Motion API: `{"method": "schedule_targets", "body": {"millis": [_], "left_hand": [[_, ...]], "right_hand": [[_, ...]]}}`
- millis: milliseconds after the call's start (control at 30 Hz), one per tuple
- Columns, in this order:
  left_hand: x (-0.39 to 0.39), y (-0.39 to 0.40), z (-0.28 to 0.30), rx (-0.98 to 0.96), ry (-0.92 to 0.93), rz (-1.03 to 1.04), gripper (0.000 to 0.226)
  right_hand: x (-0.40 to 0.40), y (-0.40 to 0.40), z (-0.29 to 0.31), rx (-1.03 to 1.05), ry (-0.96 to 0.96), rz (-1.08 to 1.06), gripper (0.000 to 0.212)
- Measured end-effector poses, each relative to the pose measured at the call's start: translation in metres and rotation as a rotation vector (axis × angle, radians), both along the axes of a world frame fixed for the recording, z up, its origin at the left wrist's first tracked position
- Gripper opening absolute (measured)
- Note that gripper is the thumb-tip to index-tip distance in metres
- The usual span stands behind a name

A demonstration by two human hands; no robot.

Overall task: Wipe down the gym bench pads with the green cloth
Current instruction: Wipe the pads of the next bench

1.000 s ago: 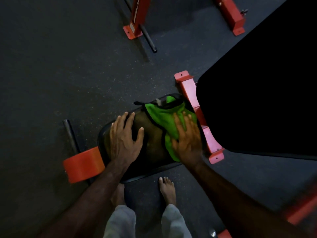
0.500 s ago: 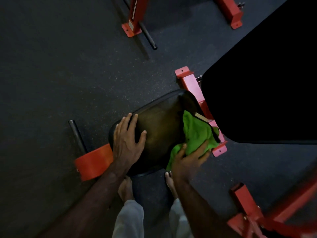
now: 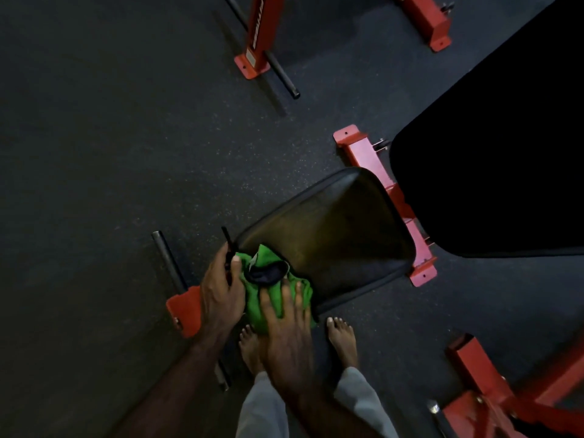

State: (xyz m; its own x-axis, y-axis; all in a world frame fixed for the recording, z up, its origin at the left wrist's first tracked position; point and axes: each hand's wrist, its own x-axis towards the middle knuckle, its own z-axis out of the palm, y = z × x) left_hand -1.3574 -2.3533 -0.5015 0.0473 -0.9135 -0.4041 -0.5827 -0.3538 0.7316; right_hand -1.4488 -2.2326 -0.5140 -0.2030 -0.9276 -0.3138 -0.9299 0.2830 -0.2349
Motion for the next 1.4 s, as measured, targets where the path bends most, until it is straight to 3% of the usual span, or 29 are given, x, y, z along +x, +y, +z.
{"method": "schedule_targets", "body": {"millis": [100, 167, 267, 367, 467, 633, 733, 867, 1033, 1100, 1200, 1300, 1400], "left_hand": [[0.012, 0.007, -0.002, 0.047, 0.092, 0.062, 0.033], [0.014, 0.009, -0.007, 0.065, 0.137, 0.17, 0.04], [0.008, 0.007, -0.016, 0.084, 0.138, 0.359, 0.053], [0.0, 0.0, -0.017, 0.056, 0.128, 0.466, 0.035], [-0.01, -0.008, -0.011, 0.001, 0.089, 0.462, 0.039], [-0.021, -0.011, -0.015, -0.124, 0.106, 0.318, 0.05], [-0.034, -0.011, -0.017, -0.151, 0.052, 0.19, 0.053], [-0.053, -0.014, -0.015, -0.157, -0.07, 0.121, 0.055], [-0.072, -0.015, -0.02, -0.132, -0.189, 0.144, 0.056], [-0.075, -0.014, -0.022, -0.166, -0.205, 0.166, 0.053], [-0.075, -0.011, -0.027, -0.221, -0.234, 0.185, 0.048], [-0.074, -0.01, -0.033, -0.247, -0.183, 0.225, 0.049], [-0.076, -0.007, -0.035, -0.242, -0.267, 0.163, 0.055]], "right_hand": [[-0.022, -0.027, 0.004, -0.014, -0.068, 0.158, 0.105], [-0.031, -0.05, 0.005, 0.026, -0.123, 0.269, 0.103], [-0.037, -0.081, 0.003, -0.032, -0.13, 0.372, 0.097], [-0.042, -0.116, 0.004, -0.089, -0.133, 0.474, 0.085], [-0.051, -0.16, 0.001, -0.138, -0.094, 0.541, 0.075], [-0.112, -0.22, -0.007, -0.244, -0.004, 0.202, 0.063], [-0.178, -0.225, -0.007, -0.281, 0.035, 0.12, 0.06], [-0.234, -0.193, -0.013, -0.385, 0.046, -0.033, 0.065], [-0.199, -0.104, -0.014, -0.384, 0.005, -0.217, 0.073], [-0.16, -0.061, -0.009, -0.294, -0.023, -0.149, 0.077], [-0.111, -0.034, -0.002, -0.177, -0.044, 0.138, 0.082], [-0.112, -0.079, -0.004, -0.224, -0.12, 0.316, 0.087], [-0.139, -0.143, -0.015, -0.293, -0.111, 0.365, 0.085]]}}
